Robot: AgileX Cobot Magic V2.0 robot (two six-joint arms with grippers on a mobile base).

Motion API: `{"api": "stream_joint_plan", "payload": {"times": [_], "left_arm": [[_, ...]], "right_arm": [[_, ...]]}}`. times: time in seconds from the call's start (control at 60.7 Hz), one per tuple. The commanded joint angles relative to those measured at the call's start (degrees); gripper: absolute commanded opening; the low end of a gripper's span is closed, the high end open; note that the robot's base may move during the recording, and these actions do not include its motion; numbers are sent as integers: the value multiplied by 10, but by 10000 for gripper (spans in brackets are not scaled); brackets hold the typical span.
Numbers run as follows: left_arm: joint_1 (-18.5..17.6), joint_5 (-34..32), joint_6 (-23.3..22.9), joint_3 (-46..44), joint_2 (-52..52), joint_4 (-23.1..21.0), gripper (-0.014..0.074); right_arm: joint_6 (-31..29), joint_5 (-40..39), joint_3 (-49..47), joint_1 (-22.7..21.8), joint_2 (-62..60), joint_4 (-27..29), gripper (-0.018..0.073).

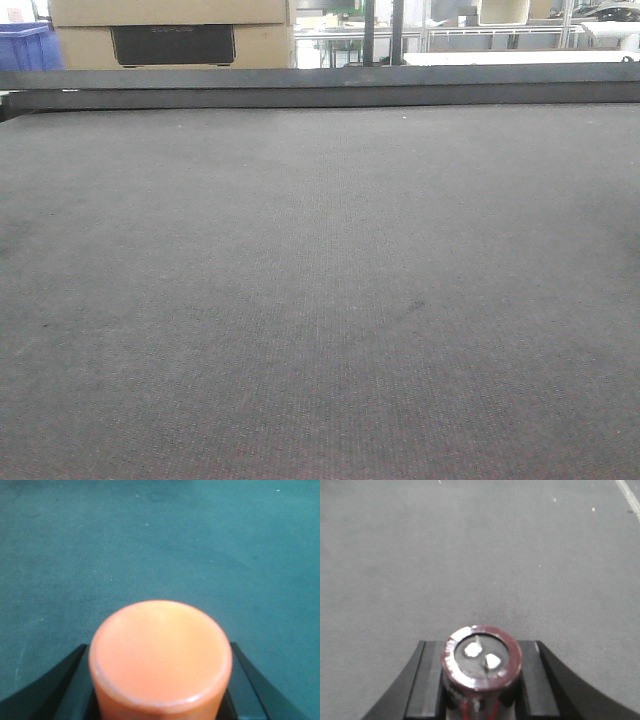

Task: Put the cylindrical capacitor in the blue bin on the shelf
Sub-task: 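Lift both held cylinders off the table, then drive the base away from the table toward the bin shelf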

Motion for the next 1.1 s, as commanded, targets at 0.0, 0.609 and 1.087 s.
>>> {"api": "stream_joint_plan", "payload": {"times": [0.0,0.609,1.087], "left_arm": [[-4,32,1,-1,-34,3,-111],[-4,17,1,92,-161,23,-111],[-4,14,1,92,-161,46,-111]], "right_arm": [[0,7,-7,0,-47,6,-142],[0,34,-7,34,-152,-22,-142],[0,32,-7,34,-152,-22,-142]]}}
